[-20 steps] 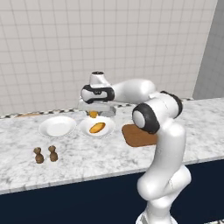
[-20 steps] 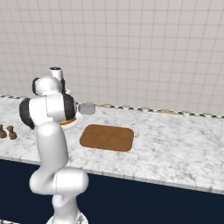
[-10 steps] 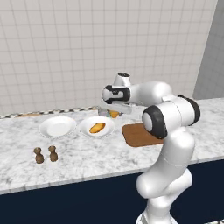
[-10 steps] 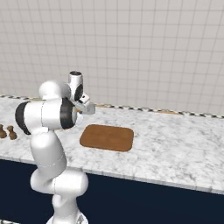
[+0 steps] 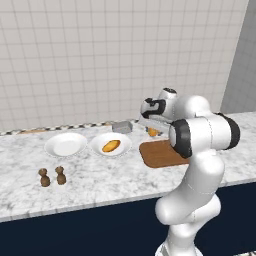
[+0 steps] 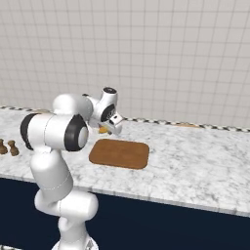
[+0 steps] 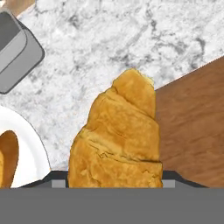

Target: From the different types of pastries on the counter, select a croissant and place it on the cutting board. Then retrieve a jar of jam from the cabinet and place it alongside the croissant on the cutting board.

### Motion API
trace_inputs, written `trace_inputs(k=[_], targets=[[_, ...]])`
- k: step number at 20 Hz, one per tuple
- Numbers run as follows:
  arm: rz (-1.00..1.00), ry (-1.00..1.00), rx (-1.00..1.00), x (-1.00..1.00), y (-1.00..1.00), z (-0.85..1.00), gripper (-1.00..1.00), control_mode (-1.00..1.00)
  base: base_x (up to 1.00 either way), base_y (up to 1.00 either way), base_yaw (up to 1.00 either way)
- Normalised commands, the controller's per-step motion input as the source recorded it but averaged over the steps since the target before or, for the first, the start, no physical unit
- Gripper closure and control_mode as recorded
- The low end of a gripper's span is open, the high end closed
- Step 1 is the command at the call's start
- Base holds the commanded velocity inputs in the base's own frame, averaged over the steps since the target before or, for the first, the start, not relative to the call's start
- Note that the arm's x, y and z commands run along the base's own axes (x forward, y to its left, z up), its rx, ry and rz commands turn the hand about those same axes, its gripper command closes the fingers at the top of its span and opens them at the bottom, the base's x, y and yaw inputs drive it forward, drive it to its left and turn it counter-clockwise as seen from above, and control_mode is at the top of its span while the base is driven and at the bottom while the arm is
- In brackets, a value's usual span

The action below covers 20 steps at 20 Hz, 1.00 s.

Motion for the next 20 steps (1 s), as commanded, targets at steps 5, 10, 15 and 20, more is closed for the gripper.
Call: trace_inputs(k=[5,10,15,20], targets=[[-0.05,0.00,0.00,-0.11,-1.00,-0.32,1.00,-1.00,0.00,0.00,0.00],[-0.01,0.01,0.00,-0.01,-0.86,-0.40,1.00,-1.00,0.00,0.00,0.00],[0.00,0.01,0.01,-0.07,-0.88,-0.26,1.00,-1.00,0.00,0.00,0.00],[0.00,0.01,0.00,-0.15,-0.51,-0.18,1.00,-1.00,0.00,0.00,0.00]])
